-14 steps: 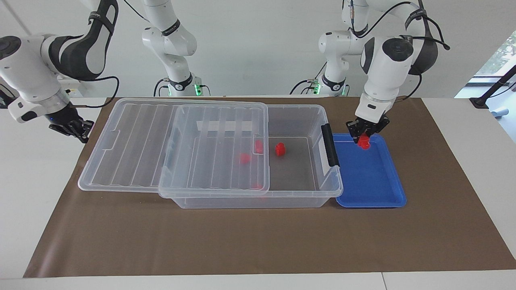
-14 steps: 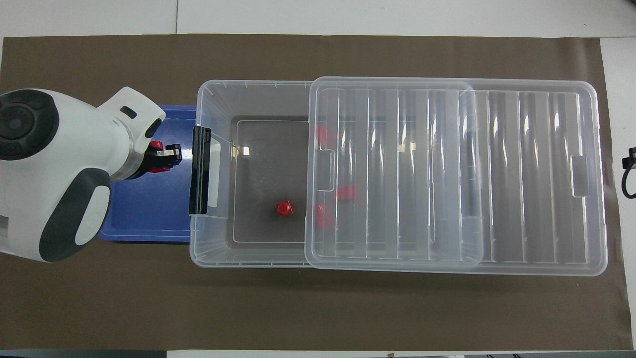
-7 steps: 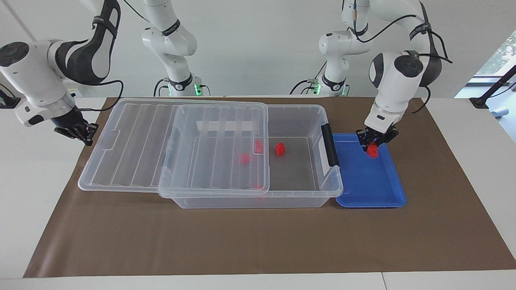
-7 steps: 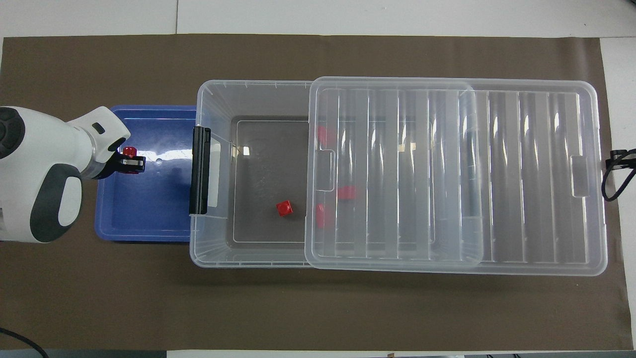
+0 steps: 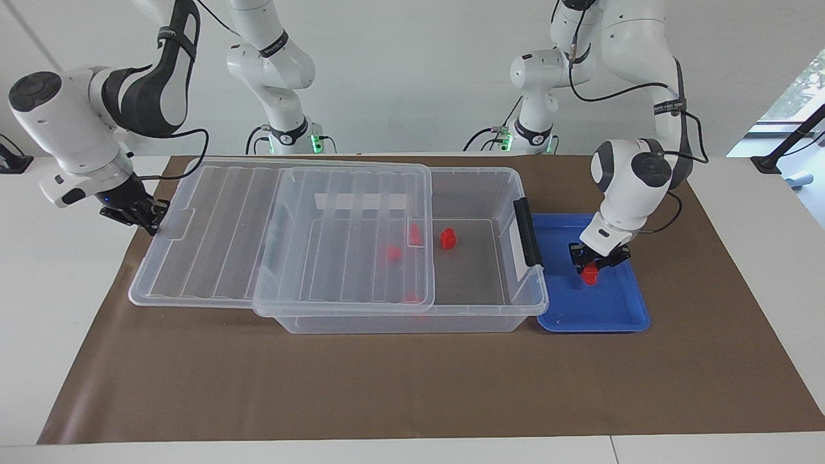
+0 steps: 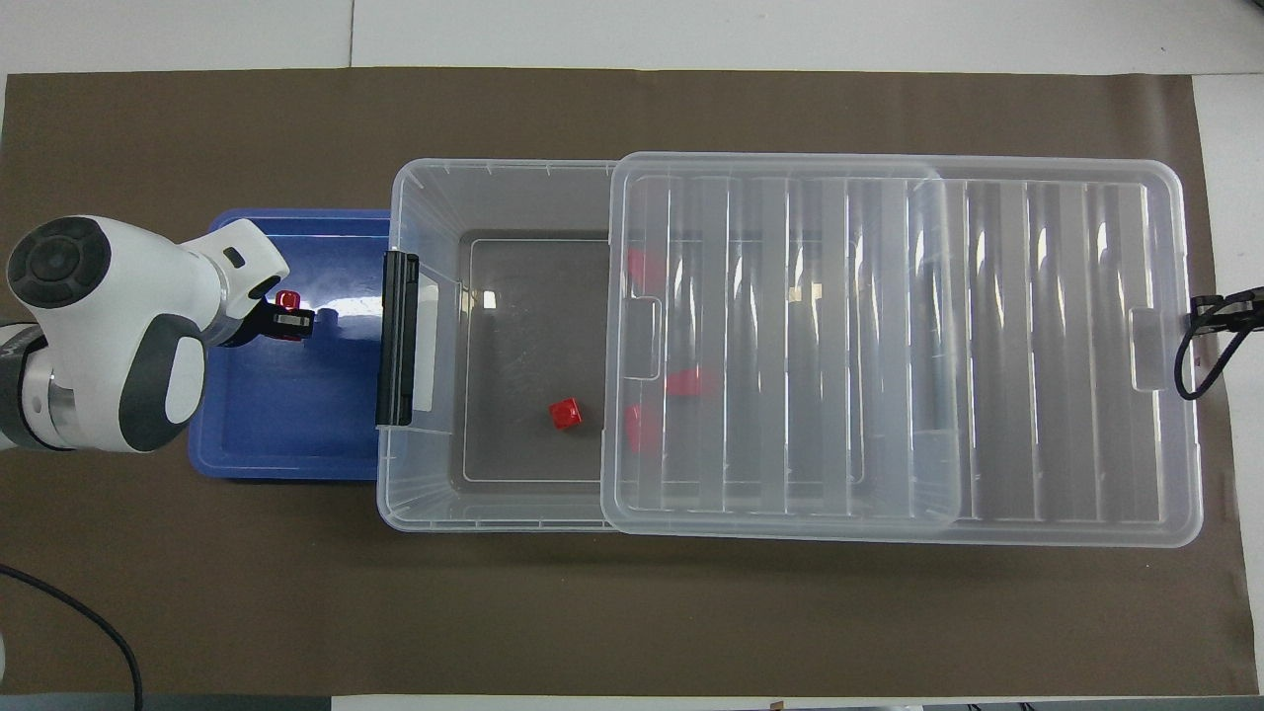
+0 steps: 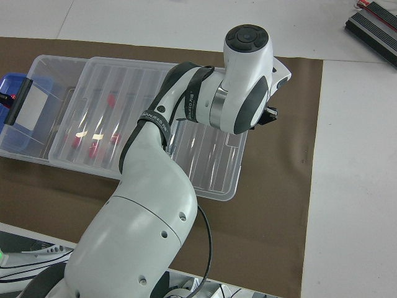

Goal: Place red block in blue tray from box
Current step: 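Lower the red block into the tray while the right gripper slides the lid back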

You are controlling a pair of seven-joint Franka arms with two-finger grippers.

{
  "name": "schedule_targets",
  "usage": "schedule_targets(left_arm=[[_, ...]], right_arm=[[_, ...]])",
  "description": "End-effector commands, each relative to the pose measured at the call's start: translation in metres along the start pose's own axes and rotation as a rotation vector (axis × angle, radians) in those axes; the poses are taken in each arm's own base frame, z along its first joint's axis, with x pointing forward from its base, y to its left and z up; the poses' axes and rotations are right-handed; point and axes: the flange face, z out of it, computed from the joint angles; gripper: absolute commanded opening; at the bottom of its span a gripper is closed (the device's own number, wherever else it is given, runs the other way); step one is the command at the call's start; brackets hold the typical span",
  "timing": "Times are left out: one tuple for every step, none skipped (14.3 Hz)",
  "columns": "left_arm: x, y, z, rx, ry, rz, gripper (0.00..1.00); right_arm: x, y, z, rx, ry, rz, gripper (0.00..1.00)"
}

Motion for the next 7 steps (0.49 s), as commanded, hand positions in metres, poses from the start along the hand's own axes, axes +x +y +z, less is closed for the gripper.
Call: schedule_targets(left_arm=[[0.003, -0.003, 0.007, -0.002, 0.008, 0.015, 0.0], [0.004, -0.001, 0.007, -0.003, 0.009, 0.018, 0.2], [0.004, 0.001, 0.007, -0.003, 0.015, 0.021, 0.82], [0.005, 0.001, 0.005, -0.002, 0.018, 0.021, 0.95], [0.005, 0.002, 0.002, 0.0, 0.018, 0.022, 1.0], [0.004, 0.004, -0.003, 0.002, 0.019, 0.013, 1.0], [0.004, 0.003, -0.014, 0.008, 0.036, 0.01, 1.0]], right_arm=[[0.0, -0.021, -0.001, 0.036, 0.016, 0.025, 0.0], [0.001, -0.022, -0.001, 0.036, 0.017, 0.043, 0.0], [0.003, -0.03, -0.001, 0.036, 0.017, 0.043, 0.0], [0.005, -0.041, -0.001, 0.038, 0.016, 0.039, 0.0], [0.006, -0.047, -0.001, 0.038, 0.017, 0.058, 0.0], [0.007, -0.051, -0.002, 0.039, 0.018, 0.078, 0.0], [0.01, -0.067, -0.002, 0.039, 0.019, 0.066, 0.0]])
